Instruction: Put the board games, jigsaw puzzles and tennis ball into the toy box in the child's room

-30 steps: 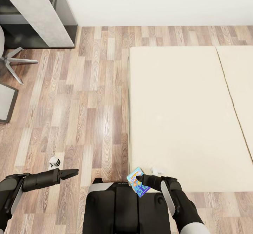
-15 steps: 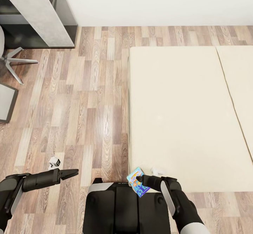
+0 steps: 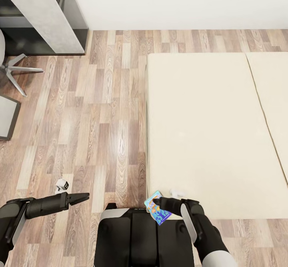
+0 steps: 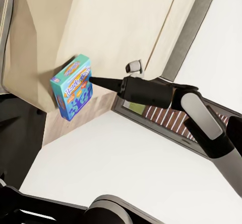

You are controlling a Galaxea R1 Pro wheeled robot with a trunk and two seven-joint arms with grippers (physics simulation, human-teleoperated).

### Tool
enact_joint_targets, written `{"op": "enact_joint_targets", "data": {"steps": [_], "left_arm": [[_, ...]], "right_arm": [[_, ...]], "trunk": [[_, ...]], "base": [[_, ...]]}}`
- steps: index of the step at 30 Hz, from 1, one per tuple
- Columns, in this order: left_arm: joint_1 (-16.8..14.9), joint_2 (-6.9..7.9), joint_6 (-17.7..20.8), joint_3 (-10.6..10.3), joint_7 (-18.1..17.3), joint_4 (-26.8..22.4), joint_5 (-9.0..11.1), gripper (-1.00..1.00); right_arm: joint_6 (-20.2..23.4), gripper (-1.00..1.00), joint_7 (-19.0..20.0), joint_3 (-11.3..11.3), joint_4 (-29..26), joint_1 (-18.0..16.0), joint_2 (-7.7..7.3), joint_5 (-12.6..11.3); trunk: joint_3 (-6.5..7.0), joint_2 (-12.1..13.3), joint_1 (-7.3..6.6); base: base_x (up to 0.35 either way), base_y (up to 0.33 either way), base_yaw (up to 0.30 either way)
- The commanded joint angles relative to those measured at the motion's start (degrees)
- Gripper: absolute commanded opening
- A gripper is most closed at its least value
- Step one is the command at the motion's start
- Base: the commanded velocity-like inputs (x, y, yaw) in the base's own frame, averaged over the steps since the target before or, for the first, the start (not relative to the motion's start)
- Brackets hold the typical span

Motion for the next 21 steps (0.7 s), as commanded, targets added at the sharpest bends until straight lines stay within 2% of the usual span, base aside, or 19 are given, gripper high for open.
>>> {"op": "enact_joint_targets", "data": {"steps": [1,21], "left_arm": [[0.0,0.02,0.6,0.0,-0.2,0.0,0.0,1.0],[0.0,0.02,0.6,0.0,-0.2,0.0,0.0,1.0]], "right_arm": [[0.3,1.0,0.1,-0.2,-0.1,0.0,0.12,-0.2],[0.3,1.0,0.1,-0.2,0.0,-0.1,0.22,0.0]], "trunk": [[-0.06,-0.1,0.03],[-0.06,-0.1,0.03]], "base": [[0.0,0.0,0.0],[0.0,0.0,0.0]]}}
